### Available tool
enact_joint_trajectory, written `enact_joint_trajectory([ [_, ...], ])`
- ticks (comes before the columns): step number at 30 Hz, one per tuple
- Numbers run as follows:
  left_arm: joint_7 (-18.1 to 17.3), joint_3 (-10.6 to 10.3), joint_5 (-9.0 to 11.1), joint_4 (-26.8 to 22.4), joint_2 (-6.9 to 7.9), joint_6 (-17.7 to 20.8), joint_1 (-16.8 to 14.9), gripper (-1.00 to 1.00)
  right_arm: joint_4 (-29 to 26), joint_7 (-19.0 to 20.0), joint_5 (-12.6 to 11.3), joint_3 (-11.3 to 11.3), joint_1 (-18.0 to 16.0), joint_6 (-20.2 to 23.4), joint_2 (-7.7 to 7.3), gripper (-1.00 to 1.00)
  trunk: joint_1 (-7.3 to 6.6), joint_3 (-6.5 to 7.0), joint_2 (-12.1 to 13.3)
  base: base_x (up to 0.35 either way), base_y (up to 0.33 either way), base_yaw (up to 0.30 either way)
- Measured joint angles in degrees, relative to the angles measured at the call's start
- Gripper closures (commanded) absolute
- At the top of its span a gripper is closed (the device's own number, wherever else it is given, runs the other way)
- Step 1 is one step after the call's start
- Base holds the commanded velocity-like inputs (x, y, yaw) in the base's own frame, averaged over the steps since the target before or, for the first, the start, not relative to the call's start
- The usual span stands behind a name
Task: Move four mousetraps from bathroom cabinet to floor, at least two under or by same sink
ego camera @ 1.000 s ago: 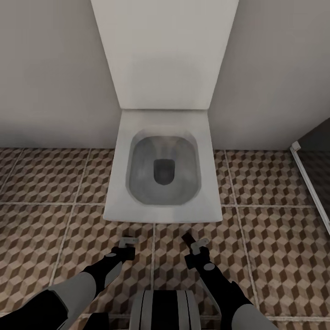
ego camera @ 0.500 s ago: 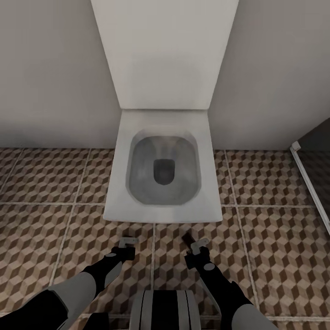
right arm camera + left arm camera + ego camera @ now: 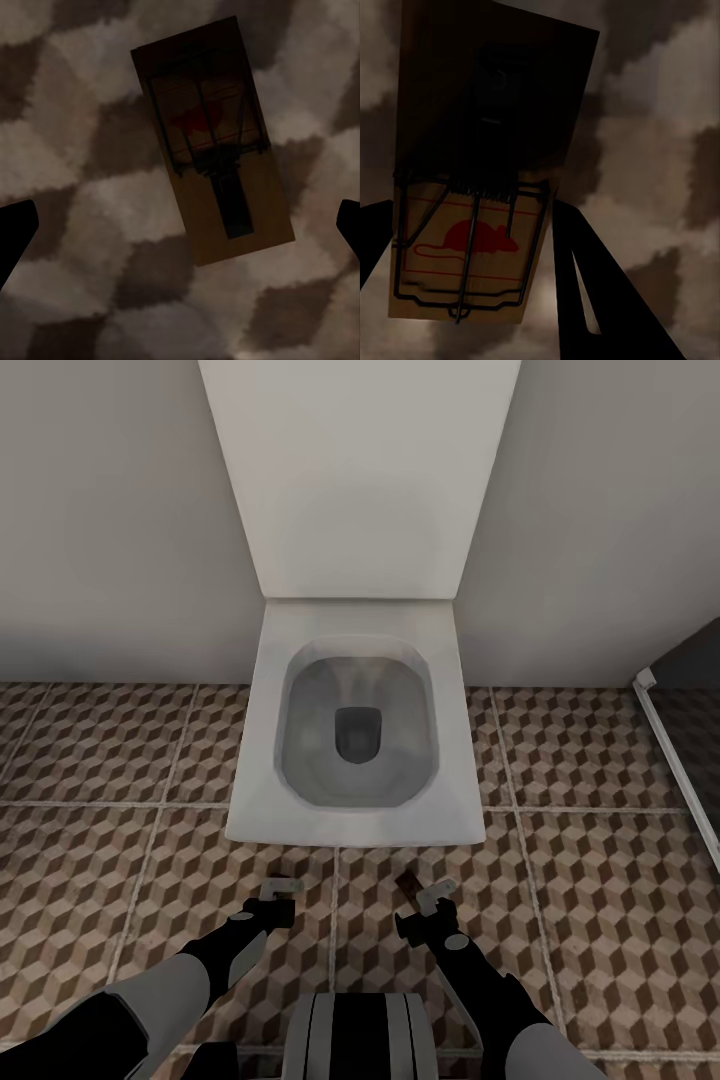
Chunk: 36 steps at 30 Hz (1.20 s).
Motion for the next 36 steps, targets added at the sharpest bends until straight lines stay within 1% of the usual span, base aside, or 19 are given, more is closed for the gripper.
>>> enact_joint_trajectory([
  [6, 0.0, 0.0, 0.0, 0.0, 0.00, 0.0, 0.0, 1.00, 0.0, 0.0, 0.0, 0.0, 0.0, 0.0, -0.01, -1.00, 0.00, 0.00, 0.0, 0.000, 0.000, 0.000],
  [7, 0.0, 0.0, 0.0, 0.0, 0.01, 0.0, 0.0, -1.00, 0.0, 0.0, 0.0, 0.0, 0.0, 0.0, 0.00, -1.00, 0.00, 0.00, 0.0, 0.000, 0.000, 0.000],
  [36, 0.4, 0.0, -0.1, -0.1, 0.07, 0.0, 0.0, -1.00, 0.0, 0.0, 0.0, 0.0, 0.0, 0.0, 0.03, -1.00, 0.00, 0.00, 0.0, 0.000, 0.000, 0.000],
])
